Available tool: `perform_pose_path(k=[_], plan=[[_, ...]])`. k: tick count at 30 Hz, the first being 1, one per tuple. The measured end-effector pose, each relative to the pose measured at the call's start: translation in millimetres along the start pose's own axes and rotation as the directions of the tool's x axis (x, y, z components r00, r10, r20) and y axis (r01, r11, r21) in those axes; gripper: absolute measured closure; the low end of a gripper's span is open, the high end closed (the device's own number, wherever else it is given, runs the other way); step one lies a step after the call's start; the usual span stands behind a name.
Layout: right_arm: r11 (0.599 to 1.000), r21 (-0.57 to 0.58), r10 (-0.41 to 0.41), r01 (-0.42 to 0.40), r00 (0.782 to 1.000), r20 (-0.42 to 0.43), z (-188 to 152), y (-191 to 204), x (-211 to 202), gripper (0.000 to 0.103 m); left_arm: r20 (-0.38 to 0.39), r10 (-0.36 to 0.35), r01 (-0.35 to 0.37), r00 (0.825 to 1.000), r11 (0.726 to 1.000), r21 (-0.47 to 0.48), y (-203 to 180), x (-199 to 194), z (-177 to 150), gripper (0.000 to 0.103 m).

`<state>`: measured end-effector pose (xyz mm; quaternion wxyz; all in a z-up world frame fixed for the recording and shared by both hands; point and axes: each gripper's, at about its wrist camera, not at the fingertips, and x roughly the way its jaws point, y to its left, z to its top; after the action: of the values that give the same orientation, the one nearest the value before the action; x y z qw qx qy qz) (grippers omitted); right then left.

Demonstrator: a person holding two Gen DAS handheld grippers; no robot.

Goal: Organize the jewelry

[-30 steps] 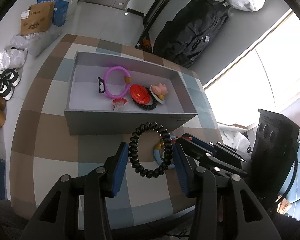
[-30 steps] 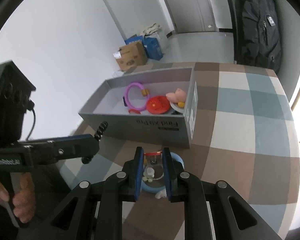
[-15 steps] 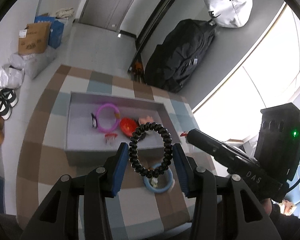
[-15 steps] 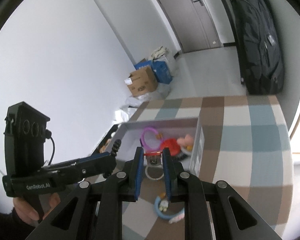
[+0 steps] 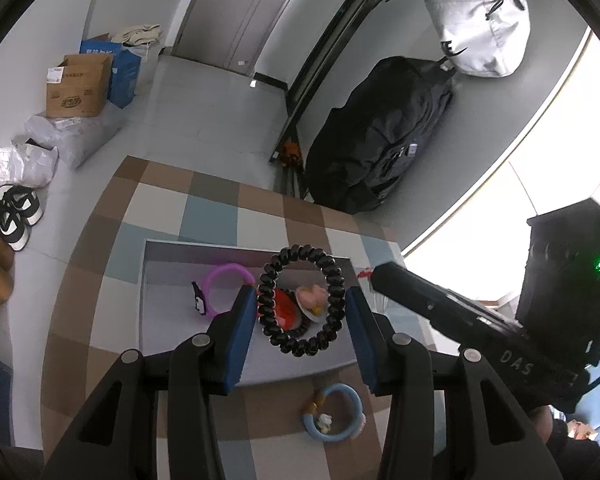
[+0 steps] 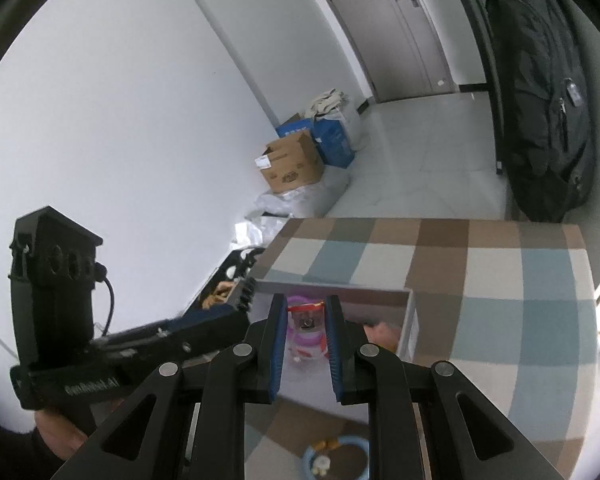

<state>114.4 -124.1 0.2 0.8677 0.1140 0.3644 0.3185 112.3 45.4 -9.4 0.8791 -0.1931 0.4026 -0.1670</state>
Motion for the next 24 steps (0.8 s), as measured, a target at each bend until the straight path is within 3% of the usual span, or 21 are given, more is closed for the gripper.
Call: perform_pose_path(k=[24], plan=[[0.994,0.099,0.044,-0.036,0.996,-0.078,6,-38,36,0.083,-0.083,0.007,-0.009,0.997,1.000,-0.024,2,34,7,0.063]])
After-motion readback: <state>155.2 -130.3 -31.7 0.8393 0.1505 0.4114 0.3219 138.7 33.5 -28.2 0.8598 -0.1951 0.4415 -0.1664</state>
